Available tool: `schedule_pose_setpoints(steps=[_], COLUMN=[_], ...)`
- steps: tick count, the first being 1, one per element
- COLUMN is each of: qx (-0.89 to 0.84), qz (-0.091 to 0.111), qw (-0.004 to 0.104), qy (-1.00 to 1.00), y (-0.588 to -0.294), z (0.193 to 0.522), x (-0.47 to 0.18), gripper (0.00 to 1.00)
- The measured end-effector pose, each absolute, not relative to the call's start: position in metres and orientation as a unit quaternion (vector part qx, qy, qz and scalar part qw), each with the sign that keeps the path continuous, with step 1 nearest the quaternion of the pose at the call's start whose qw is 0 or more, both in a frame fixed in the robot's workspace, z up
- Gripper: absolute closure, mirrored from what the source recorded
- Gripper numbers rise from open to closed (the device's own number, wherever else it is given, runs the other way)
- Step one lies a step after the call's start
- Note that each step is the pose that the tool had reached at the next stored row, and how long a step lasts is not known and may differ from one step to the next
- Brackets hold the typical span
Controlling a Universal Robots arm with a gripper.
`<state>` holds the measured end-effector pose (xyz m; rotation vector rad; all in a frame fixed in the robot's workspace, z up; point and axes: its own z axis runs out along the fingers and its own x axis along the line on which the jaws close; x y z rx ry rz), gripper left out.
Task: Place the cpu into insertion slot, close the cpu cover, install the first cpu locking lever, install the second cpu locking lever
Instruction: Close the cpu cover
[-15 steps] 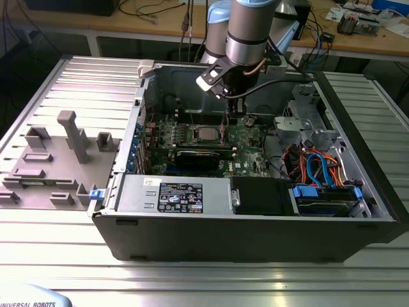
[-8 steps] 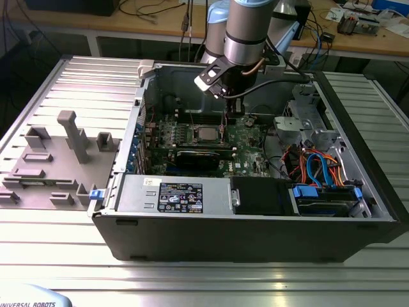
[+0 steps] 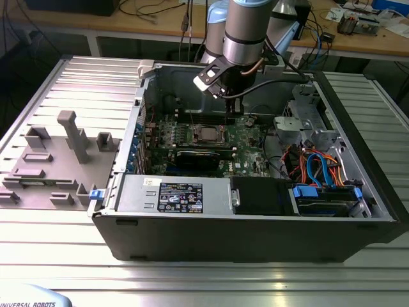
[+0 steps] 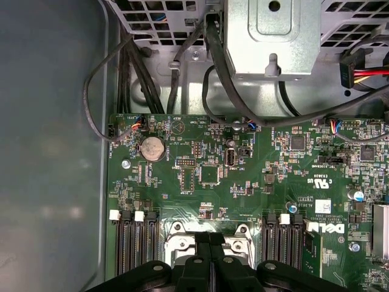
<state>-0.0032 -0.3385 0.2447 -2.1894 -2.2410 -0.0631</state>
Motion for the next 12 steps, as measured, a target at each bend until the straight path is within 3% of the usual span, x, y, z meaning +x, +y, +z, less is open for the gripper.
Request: schedule_pose_setpoints(steps=[12], qx=[-0.699], qz=[-0.02], qw=[0.004], qy=[-0.715], y=[-0.3385], z=[0.2447], x=[-0.0039], gripper=[0.89])
